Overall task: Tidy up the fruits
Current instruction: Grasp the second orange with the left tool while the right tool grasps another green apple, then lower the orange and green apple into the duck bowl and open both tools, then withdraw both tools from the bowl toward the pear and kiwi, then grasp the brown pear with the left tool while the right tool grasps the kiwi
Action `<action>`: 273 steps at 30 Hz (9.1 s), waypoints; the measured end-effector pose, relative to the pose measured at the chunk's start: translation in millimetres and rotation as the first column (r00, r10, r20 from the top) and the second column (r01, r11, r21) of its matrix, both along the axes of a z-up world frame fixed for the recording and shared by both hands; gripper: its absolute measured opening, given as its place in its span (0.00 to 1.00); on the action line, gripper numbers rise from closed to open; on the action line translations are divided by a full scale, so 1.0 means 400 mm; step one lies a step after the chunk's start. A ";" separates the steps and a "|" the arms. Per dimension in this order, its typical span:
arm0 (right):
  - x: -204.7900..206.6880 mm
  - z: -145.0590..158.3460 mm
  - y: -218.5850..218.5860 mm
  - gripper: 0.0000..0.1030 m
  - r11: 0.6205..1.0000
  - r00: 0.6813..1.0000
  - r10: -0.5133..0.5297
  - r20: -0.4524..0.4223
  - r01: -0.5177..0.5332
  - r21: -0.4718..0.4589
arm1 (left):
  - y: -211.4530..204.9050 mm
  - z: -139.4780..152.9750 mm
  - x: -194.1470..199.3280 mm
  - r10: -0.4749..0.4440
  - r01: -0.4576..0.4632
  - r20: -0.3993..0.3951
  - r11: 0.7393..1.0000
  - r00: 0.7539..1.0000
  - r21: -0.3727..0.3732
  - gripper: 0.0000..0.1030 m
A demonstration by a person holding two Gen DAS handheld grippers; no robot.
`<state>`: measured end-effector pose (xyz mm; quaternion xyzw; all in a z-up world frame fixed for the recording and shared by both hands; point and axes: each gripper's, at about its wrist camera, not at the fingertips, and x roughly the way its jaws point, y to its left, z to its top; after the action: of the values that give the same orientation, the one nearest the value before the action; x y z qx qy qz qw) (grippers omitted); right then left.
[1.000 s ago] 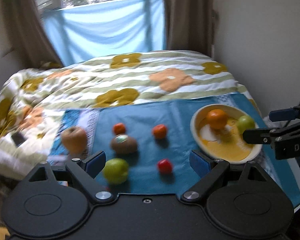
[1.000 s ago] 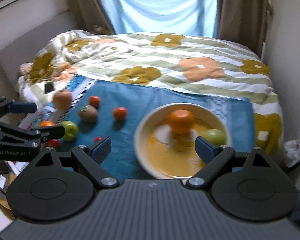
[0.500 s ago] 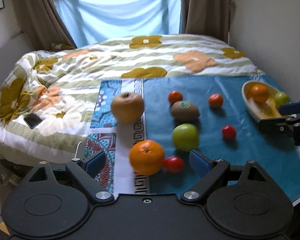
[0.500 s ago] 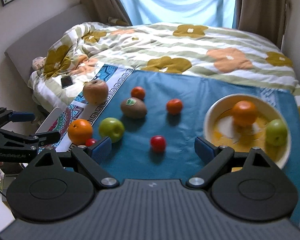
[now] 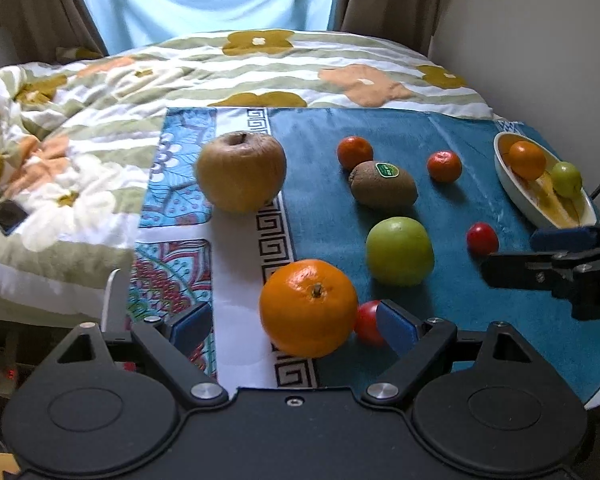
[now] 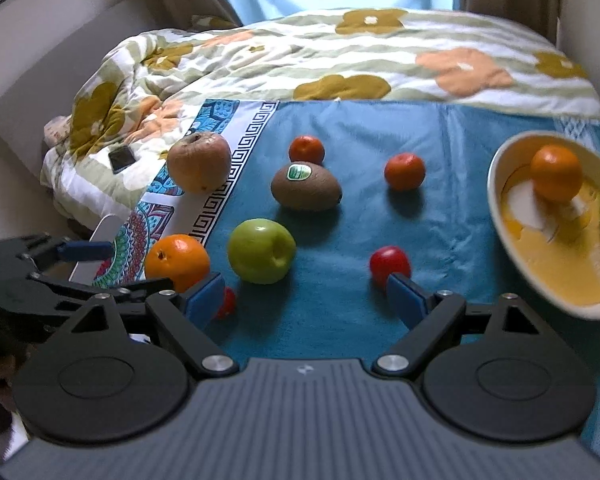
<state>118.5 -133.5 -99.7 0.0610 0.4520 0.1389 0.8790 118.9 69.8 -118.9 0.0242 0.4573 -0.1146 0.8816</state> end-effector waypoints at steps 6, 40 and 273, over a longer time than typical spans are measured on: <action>0.019 -0.022 0.014 1.00 0.998 0.999 -0.043 -0.032 0.044 0.033 | -0.004 -0.024 0.035 -0.035 0.033 -0.037 0.999 0.999 -0.040 0.74; 0.119 -0.103 0.119 0.78 1.000 0.998 0.008 -0.059 -0.007 0.013 | 0.034 -0.034 0.008 -0.044 0.044 -0.038 0.999 0.998 -0.014 0.63; 0.290 -0.120 0.154 0.80 0.950 0.949 -0.304 -0.081 0.297 -0.092 | 0.075 -0.018 0.232 -0.149 0.142 0.061 0.983 0.987 0.113 0.76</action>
<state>234.5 -71.9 -147.6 0.1013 0.4835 -0.0175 0.8693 211.5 99.9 -125.9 0.1093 0.4292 -0.1530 0.8834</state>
